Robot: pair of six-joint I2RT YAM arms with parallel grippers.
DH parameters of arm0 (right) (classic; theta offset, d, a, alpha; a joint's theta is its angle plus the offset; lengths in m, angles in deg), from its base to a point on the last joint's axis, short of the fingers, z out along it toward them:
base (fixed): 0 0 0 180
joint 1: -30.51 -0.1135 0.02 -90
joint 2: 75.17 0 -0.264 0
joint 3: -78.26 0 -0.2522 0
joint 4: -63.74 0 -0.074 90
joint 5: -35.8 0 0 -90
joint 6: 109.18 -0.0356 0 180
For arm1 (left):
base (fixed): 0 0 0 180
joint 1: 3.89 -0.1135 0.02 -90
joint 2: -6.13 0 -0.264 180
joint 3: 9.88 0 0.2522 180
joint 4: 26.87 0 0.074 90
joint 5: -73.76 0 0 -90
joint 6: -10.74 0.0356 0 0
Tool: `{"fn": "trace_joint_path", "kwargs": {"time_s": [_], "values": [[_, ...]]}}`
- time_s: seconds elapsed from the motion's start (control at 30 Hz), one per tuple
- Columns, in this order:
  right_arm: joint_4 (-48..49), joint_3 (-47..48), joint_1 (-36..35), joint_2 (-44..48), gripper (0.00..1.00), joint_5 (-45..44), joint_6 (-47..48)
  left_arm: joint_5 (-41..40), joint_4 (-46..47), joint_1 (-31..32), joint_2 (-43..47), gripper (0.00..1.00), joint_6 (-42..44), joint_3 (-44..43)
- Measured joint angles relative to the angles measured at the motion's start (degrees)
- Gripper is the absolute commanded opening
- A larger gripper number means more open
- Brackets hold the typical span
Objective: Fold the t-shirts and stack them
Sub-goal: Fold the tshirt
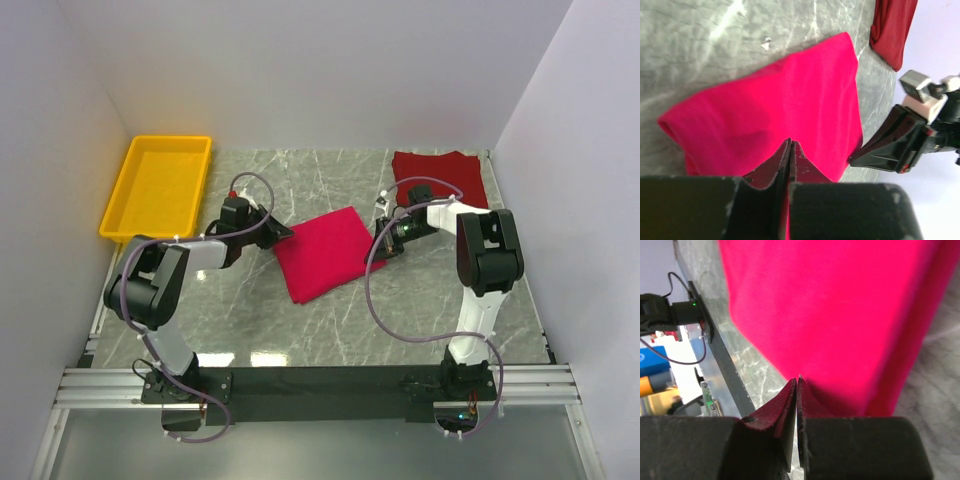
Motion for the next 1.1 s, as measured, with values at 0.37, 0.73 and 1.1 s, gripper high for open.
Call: {"fn": "trace_joint_path", "kwargs": {"time_s": [0.37, 0.73, 1.1], "values": [[0.0, 0.0, 0.8, -3.8, 0.09, -3.0, -3.5, 2.5, -1.2, -3.6, -5.5, 0.01, 2.5, -1.4], [0.0, 0.0, 0.8, -4.2, 0.09, -4.1, -5.6, 5.2, -3.1, -7.0, -9.0, 0.01, 7.3, -3.7], [-2.7, 1.3, 0.8, -2.8, 0.25, -4.4, -1.7, 4.2, -7.6, -8.2, -4.6, 0.20, 15.0, -5.0]]}}
